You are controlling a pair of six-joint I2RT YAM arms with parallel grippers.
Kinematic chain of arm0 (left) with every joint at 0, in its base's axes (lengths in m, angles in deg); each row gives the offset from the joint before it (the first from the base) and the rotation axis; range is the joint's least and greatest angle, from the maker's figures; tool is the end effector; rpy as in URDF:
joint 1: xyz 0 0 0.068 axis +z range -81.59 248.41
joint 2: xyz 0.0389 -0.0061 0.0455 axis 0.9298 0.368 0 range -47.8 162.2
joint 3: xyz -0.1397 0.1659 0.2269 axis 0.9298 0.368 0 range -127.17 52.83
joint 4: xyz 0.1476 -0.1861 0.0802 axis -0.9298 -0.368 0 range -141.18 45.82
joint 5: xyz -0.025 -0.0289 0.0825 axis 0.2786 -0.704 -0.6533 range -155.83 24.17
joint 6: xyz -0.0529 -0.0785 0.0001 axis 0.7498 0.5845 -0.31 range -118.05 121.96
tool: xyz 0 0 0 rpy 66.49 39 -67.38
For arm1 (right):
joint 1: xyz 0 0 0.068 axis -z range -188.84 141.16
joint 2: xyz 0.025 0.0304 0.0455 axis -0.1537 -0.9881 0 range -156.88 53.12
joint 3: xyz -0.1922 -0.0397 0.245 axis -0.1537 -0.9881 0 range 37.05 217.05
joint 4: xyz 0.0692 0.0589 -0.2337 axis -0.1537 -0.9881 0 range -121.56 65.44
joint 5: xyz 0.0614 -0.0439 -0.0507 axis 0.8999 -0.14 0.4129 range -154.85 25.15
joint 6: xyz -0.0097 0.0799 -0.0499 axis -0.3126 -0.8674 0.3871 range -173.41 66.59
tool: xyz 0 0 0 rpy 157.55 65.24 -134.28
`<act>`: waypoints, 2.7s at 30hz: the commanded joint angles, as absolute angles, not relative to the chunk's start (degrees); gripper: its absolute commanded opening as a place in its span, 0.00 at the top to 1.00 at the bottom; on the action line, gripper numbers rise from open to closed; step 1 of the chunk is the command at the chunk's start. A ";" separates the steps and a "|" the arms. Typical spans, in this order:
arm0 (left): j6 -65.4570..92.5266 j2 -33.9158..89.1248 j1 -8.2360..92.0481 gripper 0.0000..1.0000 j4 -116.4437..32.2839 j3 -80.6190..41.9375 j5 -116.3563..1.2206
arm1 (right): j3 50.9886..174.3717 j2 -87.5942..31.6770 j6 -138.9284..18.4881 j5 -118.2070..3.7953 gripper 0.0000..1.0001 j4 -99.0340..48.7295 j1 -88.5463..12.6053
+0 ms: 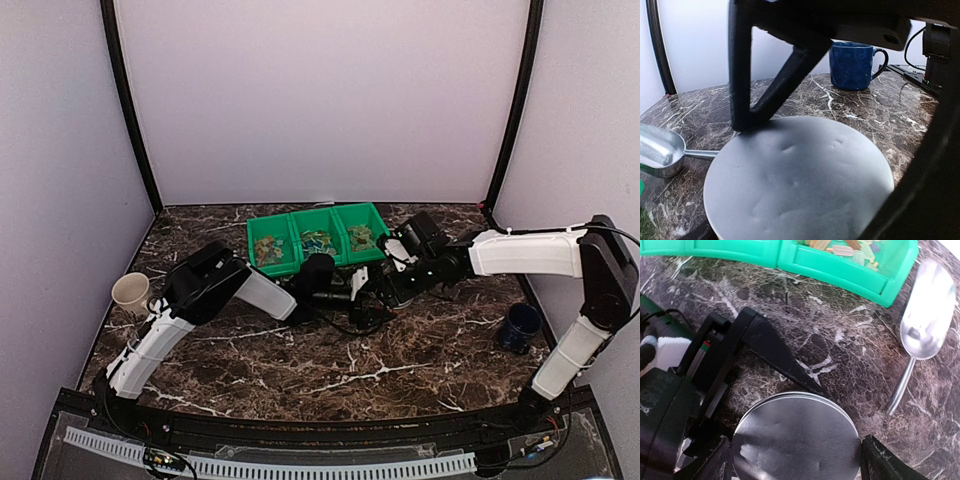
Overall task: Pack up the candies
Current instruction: Screw the box lid onto the packing bottle.
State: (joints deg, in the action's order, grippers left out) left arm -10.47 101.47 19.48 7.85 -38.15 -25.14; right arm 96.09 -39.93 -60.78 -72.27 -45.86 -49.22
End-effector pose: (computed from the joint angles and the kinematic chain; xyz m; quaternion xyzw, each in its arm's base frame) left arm 0.3489 -0.4853 0.0877 0.5558 0.4821 -0.4419 0.5132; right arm 0.2767 0.2208 0.2078 -0.2521 0.9188 0.0639 0.2971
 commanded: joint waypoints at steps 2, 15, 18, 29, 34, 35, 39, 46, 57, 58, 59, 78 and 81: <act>-13.86 108.17 18.54 0.14 -11.22 -33.48 -37.63 | 93.95 -40.76 -73.51 -82.11 0.19 -46.15 -51.09; -14.63 108.36 18.54 0.13 -10.31 -32.96 -37.45 | 93.40 -36.66 -74.70 -84.93 0.04 -46.31 -51.61; -14.61 108.38 18.57 0.13 -10.33 -32.95 -37.36 | 94.53 -35.07 -73.06 -84.64 0.02 -47.19 -51.56; -15.00 108.43 18.57 0.12 -10.62 -33.03 -36.99 | 95.94 -30.84 -62.07 -75.21 0.03 -50.33 -50.14; -16.29 108.83 19.22 0.12 -11.45 -33.38 -31.79 | 98.00 -31.43 -47.44 -67.25 0.03 -55.49 -47.47; -16.55 108.90 19.53 0.12 -11.55 -33.39 -30.31 | 99.29 -31.78 -43.92 -65.72 0.03 -56.86 -46.65; -19.50 109.04 20.60 0.12 -14.14 -33.99 -24.25 | 102.67 -32.95 -34.97 -60.69 0.03 -61.14 -44.67; -27.27 110.51 21.68 0.12 -25.66 -39.19 -13.31 | 105.60 -35.40 -24.40 -58.15 0.03 -64.21 -44.12; -30.60 111.51 22.09 0.12 -32.74 -42.99 -7.97 | 103.45 -35.68 -15.32 -51.18 0.03 -59.22 -41.85; -30.65 111.73 22.16 0.12 -33.16 -43.38 -7.64 | 102.08 -35.57 -14.80 -50.52 0.03 -58.67 -41.76; -30.79 111.86 22.17 0.12 -33.71 -43.72 -7.33 | 101.28 -35.56 -14.32 -49.97 0.03 -58.19 -41.67; -30.64 111.98 22.15 0.11 -33.64 -43.77 -7.24 | 101.94 -41.53 -13.24 -44.16 0.03 -56.55 -40.13; -30.52 112.07 22.18 0.11 -33.57 -43.85 -7.46 | 101.44 -41.60 -13.37 -44.40 0.03 -55.61 -40.13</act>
